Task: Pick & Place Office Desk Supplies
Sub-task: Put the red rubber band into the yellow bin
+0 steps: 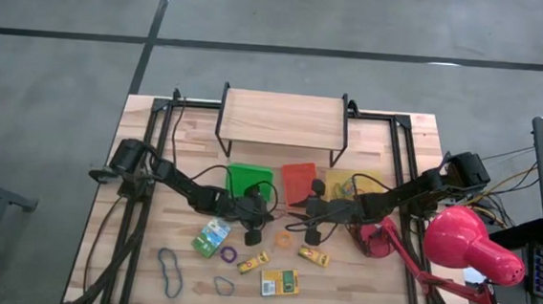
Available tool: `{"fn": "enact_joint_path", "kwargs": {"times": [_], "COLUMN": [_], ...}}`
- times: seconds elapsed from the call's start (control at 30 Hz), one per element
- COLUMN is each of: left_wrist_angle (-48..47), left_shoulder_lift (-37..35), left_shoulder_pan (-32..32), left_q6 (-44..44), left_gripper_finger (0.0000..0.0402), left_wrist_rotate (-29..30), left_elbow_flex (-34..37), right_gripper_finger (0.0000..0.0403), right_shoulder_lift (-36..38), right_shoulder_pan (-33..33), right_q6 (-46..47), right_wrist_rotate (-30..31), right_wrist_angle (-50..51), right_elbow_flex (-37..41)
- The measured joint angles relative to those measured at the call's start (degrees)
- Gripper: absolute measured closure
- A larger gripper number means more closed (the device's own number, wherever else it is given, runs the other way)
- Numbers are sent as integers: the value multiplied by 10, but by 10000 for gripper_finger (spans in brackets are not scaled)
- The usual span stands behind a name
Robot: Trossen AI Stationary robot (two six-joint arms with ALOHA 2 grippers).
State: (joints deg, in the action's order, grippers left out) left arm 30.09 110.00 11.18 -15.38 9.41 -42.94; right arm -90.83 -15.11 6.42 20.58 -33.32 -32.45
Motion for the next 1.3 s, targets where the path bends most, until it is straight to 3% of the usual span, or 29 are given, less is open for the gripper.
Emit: {"fn": "enact_joint_path", "kwargs": {"times": [0.63,1.1,1.3], "left_wrist_angle": [0,-1,-21], "left_shoulder_lift": [0,-3,-42], "left_shoulder_pan": [0,1,6], "left_q6": [1,1,7], "left_gripper_finger": [248,238,238], "left_wrist_rotate": [-10,-10,-10], "left_elbow_flex": [-3,-3,-3], "right_gripper_finger": [314,316,325], "right_shoulder_lift": [0,0,0], "right_shoulder_pan": [0,0,0], "right_q6": [0,0,0], "right_wrist_rotate": [0,0,0], "right_wrist_angle": [0,0,0], "right_elbow_flex": [0,0,0]}}
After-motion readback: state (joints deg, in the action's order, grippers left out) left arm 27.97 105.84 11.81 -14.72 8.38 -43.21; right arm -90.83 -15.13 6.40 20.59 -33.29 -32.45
